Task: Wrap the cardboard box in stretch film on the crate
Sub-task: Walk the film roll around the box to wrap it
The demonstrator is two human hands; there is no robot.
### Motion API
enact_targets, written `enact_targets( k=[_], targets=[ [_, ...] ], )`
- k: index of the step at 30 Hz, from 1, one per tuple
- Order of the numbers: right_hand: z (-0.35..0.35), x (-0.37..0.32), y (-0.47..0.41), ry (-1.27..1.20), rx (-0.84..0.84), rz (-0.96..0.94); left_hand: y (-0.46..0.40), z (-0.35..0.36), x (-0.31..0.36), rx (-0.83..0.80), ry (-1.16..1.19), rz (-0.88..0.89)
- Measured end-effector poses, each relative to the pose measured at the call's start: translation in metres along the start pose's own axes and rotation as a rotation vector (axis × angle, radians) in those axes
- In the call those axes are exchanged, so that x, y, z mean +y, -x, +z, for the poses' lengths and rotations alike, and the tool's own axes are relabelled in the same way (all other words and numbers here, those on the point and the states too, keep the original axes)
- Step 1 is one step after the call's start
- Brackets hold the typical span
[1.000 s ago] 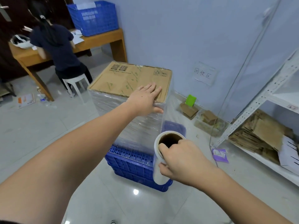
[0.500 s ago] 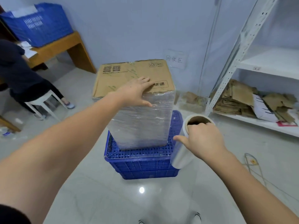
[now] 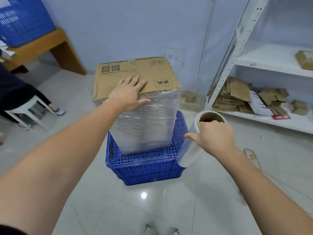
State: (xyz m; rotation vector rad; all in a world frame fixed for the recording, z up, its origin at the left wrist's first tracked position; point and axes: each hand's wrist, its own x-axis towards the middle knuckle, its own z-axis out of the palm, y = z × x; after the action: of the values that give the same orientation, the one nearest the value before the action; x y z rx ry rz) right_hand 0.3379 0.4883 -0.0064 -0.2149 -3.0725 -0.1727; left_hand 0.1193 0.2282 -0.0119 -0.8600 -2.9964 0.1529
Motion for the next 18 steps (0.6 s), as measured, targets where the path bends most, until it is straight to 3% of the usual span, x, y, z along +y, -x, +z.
enact_targets(
  k=[6, 13, 18],
  targets=[
    [-0.007, 0.019, 0.002, -0.066, 0.04, -0.182, -0.015, -0.002, 0.023, 0.01, 0.027, -0.081],
    [-0.008, -0.041, 0.013, -0.14, 0.109, -0.591, -0.022, 0.0, 0.031, -0.003, -0.004, -0.13],
    [0.0, -0.064, 0.011, -0.154, 0.202, -0.69, -0.022, 0.002, 0.032, 0.005, -0.016, -0.128]
  ],
)
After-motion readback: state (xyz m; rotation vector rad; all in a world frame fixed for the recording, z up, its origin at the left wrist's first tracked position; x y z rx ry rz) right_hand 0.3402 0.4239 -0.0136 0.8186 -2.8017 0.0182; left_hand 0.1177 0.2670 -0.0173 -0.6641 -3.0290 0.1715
